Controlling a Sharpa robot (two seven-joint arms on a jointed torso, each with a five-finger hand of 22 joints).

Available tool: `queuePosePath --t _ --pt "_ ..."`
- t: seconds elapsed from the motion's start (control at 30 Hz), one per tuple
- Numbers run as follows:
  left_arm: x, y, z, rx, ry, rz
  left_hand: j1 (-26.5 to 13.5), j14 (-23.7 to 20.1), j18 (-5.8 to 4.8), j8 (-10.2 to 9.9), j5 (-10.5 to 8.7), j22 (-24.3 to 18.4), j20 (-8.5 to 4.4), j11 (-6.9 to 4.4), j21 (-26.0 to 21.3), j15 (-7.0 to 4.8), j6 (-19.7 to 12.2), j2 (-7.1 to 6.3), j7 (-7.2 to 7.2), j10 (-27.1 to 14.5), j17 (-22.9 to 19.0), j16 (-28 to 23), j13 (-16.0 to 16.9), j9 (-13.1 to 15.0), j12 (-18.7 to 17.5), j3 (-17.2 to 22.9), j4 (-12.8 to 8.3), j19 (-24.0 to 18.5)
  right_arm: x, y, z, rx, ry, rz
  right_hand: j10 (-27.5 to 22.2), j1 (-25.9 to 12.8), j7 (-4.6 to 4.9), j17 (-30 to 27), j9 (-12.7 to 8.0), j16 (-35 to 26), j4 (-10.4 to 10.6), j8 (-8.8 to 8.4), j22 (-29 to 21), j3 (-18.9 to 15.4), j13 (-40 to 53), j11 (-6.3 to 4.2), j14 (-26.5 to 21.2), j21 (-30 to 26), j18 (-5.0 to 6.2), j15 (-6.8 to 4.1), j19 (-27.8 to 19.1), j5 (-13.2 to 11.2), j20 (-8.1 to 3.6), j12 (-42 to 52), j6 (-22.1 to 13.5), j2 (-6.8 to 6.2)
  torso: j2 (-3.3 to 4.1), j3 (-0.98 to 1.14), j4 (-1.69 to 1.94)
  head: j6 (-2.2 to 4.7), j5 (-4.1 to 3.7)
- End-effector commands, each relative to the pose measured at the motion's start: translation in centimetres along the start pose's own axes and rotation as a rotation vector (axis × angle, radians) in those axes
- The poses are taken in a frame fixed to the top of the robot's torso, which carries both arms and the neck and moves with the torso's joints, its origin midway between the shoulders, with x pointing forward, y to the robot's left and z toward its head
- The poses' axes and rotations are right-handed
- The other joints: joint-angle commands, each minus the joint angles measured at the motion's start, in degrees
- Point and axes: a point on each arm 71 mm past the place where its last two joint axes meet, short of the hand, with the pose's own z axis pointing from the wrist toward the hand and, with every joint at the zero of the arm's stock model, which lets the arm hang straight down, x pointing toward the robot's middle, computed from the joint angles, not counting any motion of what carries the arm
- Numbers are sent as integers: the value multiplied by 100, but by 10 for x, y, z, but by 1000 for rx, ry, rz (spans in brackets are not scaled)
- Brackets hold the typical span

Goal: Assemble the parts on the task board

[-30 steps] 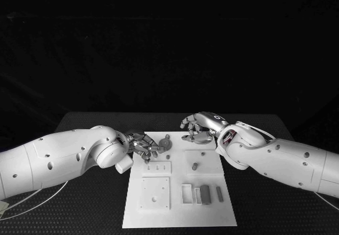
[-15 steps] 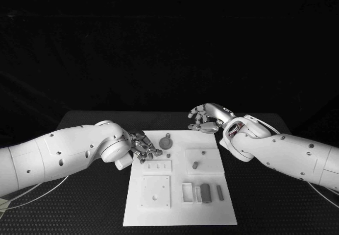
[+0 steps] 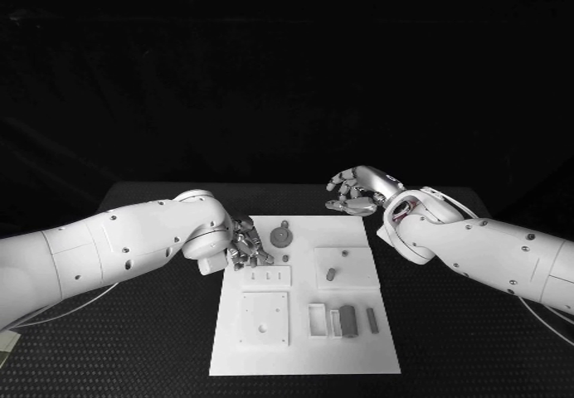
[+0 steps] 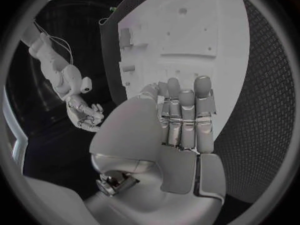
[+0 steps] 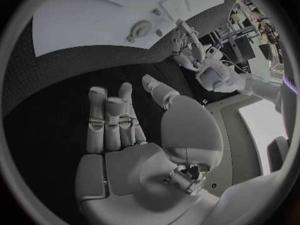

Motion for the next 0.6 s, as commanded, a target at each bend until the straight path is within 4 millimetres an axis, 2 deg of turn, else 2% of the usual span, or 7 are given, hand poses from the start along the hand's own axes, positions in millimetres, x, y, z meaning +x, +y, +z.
queuePosePath --t 0.03,0.47,0.6 --pt "1 -2 1 -31 43 81 -80 362 200 939 -5 137 -321 -395 62 -413 401 10 -397 352 -23 71 25 2581 61 252 -227 297 1 1 1 -5 11 8 -7 68 43 9 -8 -19 13 -22 90 -26 -9 20 -32 -28 359 1 5 -12 -2 -22 3 3 2 -6 6 -31 -5" --pt "2 -10 3 -45 32 161 -220 356 187 966 12 136 -348 -412 138 -436 404 18 -411 342 -84 164 50 2670 133 352 -342 294 2 1 1 -4 17 8 -13 66 46 9 -10 -22 15 -25 92 -38 -21 22 -38 -34 359 4 -2 -12 3 -21 0 9 1 -11 15 -61 -7" --pt "2 -12 3 -51 16 190 -385 360 181 985 -7 135 -372 -429 204 -455 424 42 -427 351 -141 239 60 2731 186 449 -459 297 2 1 1 -3 18 8 -15 66 46 9 -10 -23 14 -26 92 -40 -24 23 -41 -35 359 4 -4 -11 4 -20 -1 10 3 -13 15 -72 -8"
